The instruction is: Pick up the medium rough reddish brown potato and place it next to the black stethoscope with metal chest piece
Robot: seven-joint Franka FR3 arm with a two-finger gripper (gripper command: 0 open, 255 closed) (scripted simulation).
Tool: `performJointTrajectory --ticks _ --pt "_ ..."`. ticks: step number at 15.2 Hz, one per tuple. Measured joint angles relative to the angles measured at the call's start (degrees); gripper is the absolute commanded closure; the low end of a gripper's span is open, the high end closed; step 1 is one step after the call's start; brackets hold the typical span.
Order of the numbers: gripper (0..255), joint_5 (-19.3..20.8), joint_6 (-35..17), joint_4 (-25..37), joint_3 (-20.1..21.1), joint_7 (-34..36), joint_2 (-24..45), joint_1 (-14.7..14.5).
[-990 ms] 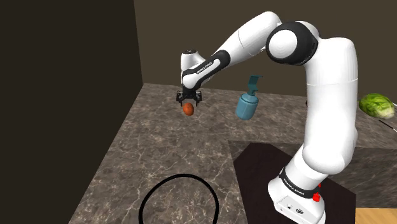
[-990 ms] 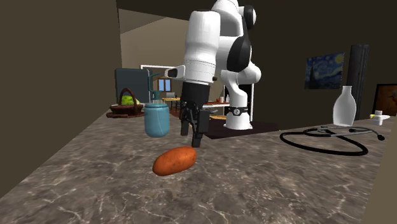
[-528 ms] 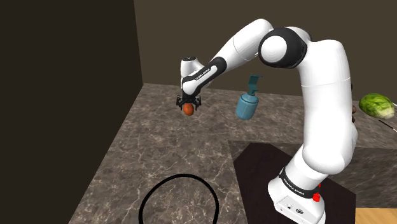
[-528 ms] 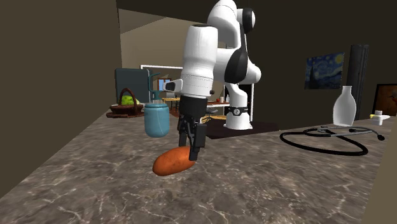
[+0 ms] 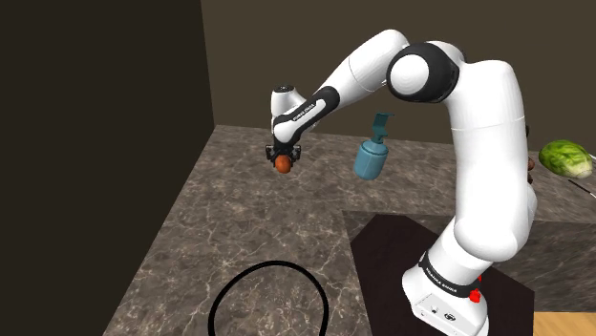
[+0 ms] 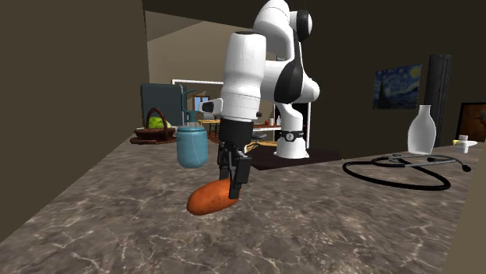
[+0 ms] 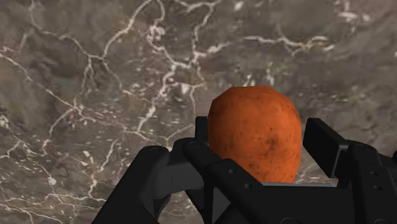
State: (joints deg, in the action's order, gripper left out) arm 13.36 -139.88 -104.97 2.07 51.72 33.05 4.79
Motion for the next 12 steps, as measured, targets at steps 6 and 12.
performJointTrajectory --ticks 6,12 --pt "255 0.0 0.02 0.03 0.01 0.0 0.04 -0.01" --pt "255 -0.23 1.1 -0.04 0.15 -0.31 -1.1 0.11"
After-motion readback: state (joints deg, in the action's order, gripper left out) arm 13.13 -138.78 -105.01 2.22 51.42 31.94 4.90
